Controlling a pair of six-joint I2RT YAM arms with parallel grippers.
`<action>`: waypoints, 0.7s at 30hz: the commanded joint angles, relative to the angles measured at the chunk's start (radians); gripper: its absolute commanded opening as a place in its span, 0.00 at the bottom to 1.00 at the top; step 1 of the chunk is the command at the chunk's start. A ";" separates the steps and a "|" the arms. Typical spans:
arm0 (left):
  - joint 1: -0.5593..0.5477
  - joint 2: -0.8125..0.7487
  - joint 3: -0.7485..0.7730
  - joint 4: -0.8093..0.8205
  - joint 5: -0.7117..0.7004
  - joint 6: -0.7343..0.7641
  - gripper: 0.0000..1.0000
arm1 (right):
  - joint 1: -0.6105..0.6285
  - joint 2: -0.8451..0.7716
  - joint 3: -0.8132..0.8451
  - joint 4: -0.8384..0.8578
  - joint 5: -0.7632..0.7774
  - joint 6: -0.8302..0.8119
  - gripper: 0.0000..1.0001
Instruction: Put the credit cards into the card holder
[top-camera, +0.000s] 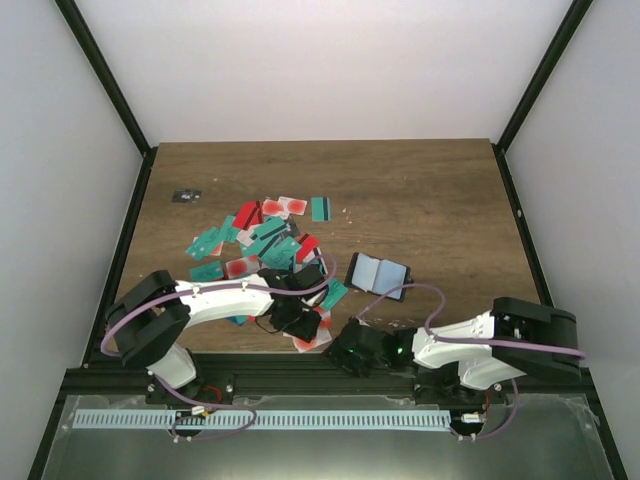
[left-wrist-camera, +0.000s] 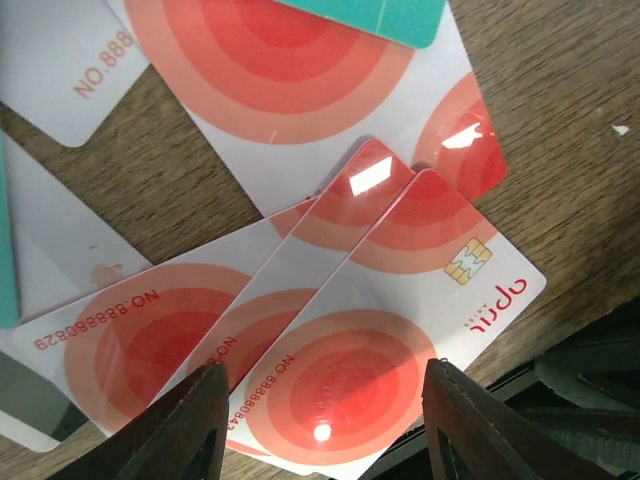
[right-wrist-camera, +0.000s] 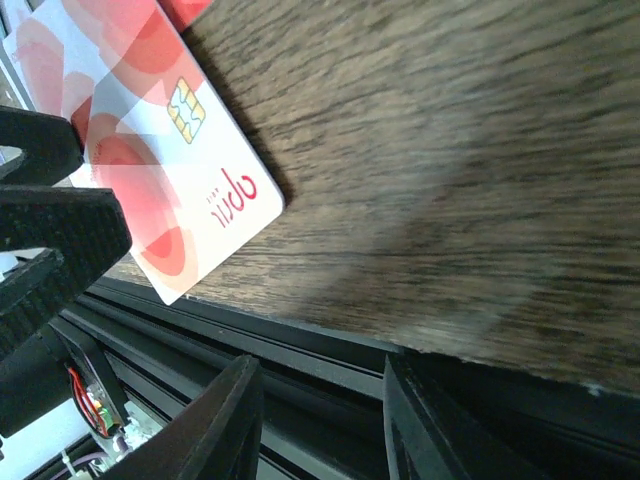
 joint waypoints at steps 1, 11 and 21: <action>0.001 0.021 -0.023 0.056 0.068 0.007 0.56 | 0.005 -0.017 -0.026 -0.018 0.026 0.025 0.36; -0.043 -0.018 -0.092 0.127 0.152 -0.066 0.55 | 0.004 -0.035 -0.079 0.095 0.074 0.039 0.39; -0.055 -0.022 -0.114 0.149 0.179 -0.091 0.54 | -0.008 0.070 -0.068 0.235 0.045 0.022 0.39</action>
